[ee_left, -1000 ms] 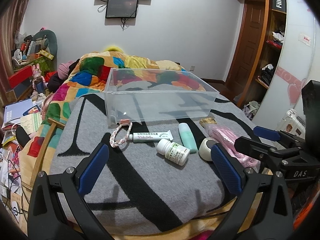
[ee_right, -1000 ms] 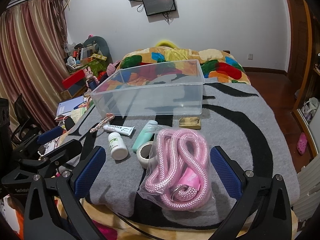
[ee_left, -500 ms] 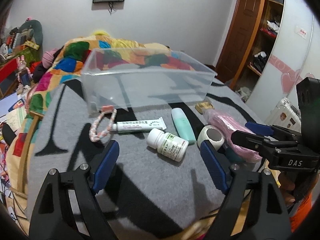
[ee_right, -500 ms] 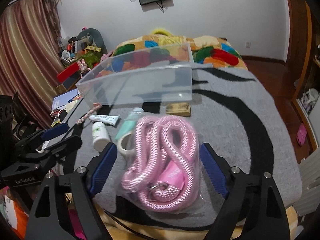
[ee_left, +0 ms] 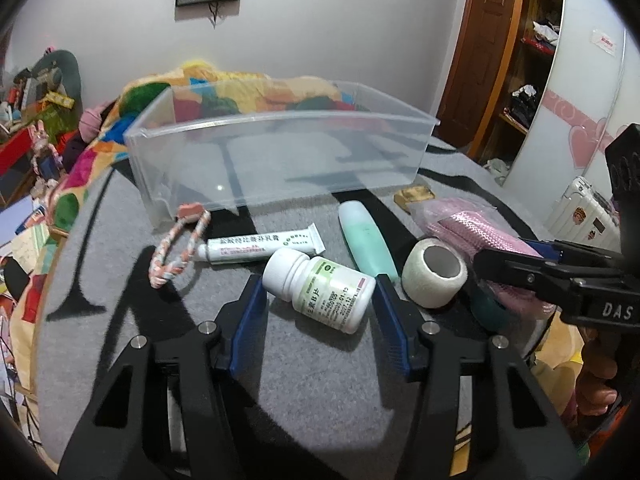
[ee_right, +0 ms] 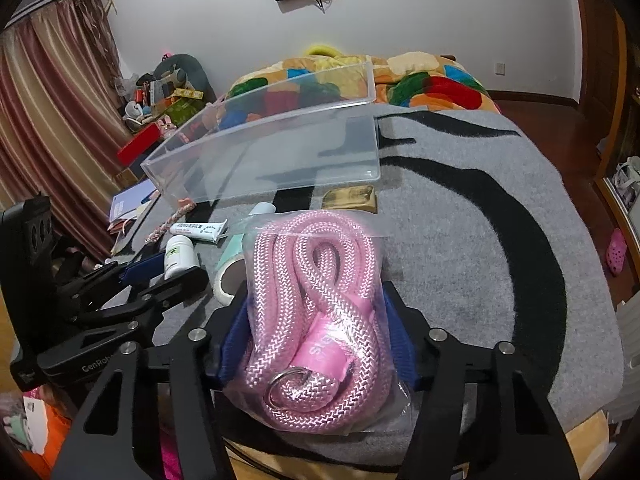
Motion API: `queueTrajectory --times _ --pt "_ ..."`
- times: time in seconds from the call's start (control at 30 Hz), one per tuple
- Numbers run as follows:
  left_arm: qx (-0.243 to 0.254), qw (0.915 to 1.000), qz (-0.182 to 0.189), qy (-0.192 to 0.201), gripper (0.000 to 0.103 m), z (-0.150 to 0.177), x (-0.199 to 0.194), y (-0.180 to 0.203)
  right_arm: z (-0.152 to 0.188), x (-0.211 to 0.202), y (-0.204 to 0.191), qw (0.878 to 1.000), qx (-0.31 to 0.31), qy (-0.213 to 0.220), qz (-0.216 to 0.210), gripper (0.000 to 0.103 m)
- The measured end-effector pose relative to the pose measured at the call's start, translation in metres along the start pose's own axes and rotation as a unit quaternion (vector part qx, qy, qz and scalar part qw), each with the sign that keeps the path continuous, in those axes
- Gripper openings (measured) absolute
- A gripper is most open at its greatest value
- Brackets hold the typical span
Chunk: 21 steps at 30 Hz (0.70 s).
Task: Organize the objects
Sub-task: 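Grasp the pink rope bag with the right tool while the left tool grasps the white pill bottle, then carry the rope bag and pill bottle into the clear box and open both tools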
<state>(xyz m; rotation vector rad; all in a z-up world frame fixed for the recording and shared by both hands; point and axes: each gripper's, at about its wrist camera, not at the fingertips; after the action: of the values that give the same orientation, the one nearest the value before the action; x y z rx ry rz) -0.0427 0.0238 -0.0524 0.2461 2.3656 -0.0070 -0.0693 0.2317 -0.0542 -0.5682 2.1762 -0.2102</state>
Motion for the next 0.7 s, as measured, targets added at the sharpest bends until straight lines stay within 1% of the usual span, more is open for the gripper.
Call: queueTrajectory --times 0.13,0.3,0.37,0.53,0.7 --pt "-0.004 0.9998 -0.006 0.017 0.054 -0.004 -0.013 -0.003 -0.004 -0.01 -0.003 1.0 -0.003 0.018 0.006 0.052" --pt "-0.02 0.9991 -0.009 0.037 0.054 -0.019 -0.03 -0.016 -0.017 -0.026 -0.012 0.999 -0.019 0.043 0.01 0.051" --pt "-0.026 0.9983 -0.01 0.05 0.054 -0.029 -0.038 -0.022 -0.028 -0.033 -0.016 0.998 -0.025 0.058 0.008 0.051" --pt "-0.027 0.9962 -0.035 0.076 0.054 -0.055 -0.051 -0.036 -0.055 -0.04 -0.029 0.995 -0.039 0.087 0.004 0.051" --pt "-0.023 0.9951 -0.045 0.084 0.054 -0.077 -0.051 -0.047 -0.086 -0.037 -0.042 0.993 -0.047 0.104 0.001 0.051"
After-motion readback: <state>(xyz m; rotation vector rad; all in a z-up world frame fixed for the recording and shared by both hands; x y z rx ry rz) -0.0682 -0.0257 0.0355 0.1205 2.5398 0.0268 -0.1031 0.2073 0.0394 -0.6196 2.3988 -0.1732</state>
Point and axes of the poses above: each gripper's, at about its wrist camera, not at the fingertips, and x roughly the way its jaws point, y to its right, z to its underside, and after that the axes turned 4 degrees about x, right-handed
